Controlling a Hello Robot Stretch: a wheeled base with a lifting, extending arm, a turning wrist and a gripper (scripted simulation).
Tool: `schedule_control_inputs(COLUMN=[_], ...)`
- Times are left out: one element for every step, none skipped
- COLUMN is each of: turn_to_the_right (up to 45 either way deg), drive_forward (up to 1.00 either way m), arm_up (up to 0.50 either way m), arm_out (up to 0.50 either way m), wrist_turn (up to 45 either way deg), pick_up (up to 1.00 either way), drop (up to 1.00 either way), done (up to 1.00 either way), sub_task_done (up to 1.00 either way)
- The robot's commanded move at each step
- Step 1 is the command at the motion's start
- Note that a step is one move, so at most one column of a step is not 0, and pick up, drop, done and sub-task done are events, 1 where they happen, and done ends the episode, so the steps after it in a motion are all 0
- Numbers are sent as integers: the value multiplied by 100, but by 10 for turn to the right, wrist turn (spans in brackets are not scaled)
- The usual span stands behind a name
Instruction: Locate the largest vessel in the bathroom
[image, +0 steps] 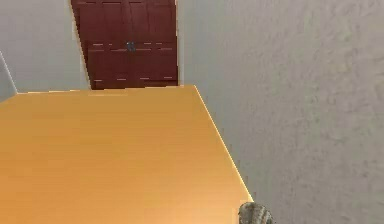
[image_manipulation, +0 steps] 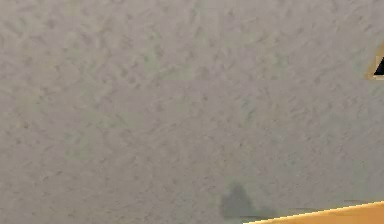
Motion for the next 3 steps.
schedule_control_inputs(turn_to_the_right=[0,-450,-450], drive_forward=[5,0,0], arm_up=[0,0,0], arm_out=[0,0,0], wrist_turn=[0,0,0], pick_up=[0,0,0], drop=[0,0,0], done=[0,0,0], sub_task_done=[0,0,0])
